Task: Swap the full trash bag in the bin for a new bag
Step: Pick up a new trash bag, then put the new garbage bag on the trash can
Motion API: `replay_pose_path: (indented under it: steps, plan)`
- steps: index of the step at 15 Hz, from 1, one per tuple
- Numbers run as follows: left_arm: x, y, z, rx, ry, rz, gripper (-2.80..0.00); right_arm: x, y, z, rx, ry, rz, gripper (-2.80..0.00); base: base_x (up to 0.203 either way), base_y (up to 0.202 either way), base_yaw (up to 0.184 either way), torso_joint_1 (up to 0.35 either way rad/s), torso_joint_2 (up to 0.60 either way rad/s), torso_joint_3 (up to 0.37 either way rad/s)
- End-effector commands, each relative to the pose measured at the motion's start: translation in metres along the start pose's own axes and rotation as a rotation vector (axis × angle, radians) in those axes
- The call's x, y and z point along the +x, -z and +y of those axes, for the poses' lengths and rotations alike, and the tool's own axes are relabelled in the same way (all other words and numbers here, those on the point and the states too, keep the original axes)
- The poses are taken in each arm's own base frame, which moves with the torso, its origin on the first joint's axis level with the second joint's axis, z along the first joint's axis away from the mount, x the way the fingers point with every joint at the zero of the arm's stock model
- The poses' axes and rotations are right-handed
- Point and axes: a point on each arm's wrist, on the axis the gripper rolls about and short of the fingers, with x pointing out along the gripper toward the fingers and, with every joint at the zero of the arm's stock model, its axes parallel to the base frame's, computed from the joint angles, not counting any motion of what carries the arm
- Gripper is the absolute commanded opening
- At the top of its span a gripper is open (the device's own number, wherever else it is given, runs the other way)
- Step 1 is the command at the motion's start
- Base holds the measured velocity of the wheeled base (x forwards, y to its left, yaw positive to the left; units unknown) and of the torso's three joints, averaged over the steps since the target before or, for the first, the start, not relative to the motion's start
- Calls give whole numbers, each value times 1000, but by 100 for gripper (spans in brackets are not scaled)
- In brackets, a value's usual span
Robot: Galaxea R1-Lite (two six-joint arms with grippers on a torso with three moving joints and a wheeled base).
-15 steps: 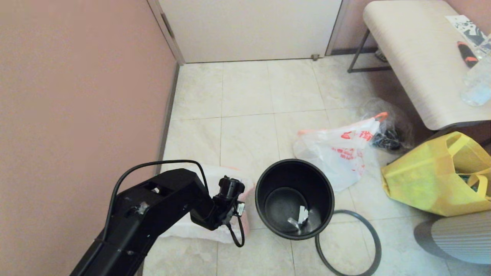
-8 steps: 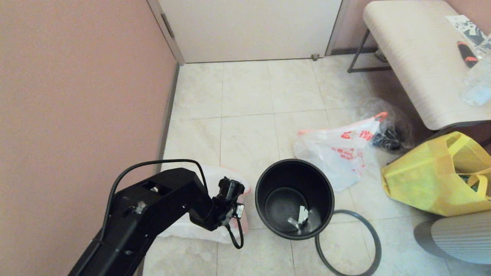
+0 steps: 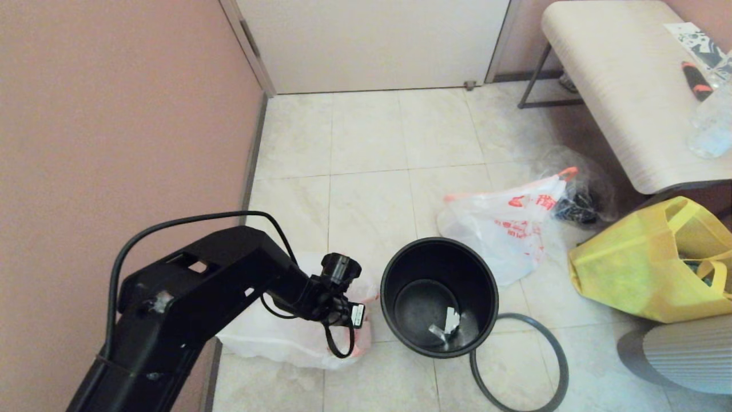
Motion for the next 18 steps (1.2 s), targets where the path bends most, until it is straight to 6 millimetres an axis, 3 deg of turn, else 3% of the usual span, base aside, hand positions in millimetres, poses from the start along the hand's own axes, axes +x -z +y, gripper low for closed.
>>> replay_pose_path:
  steps: [1, 4, 8, 12, 18]
  plan:
    - [-26, -8, 1, -16, 76, 93, -280, 0, 0, 0, 1, 0, 3, -280, 0, 0, 0, 0, 0, 0]
    - [-43, -15, 10, -78, 214, 187, -280, 0, 0, 0, 0, 0, 3, -280, 0, 0, 0, 0, 0, 0]
    - [-72, -22, 30, -137, 282, 186, -280, 0, 0, 0, 1, 0, 3, -280, 0, 0, 0, 0, 0, 0]
    - [-128, -21, 46, -191, 398, 186, -280, 0, 0, 0, 1, 0, 3, -280, 0, 0, 0, 0, 0, 0]
    - [-220, -10, 30, -190, 573, 252, -280, 0, 0, 0, 0, 0, 3, -280, 0, 0, 0, 0, 0, 0]
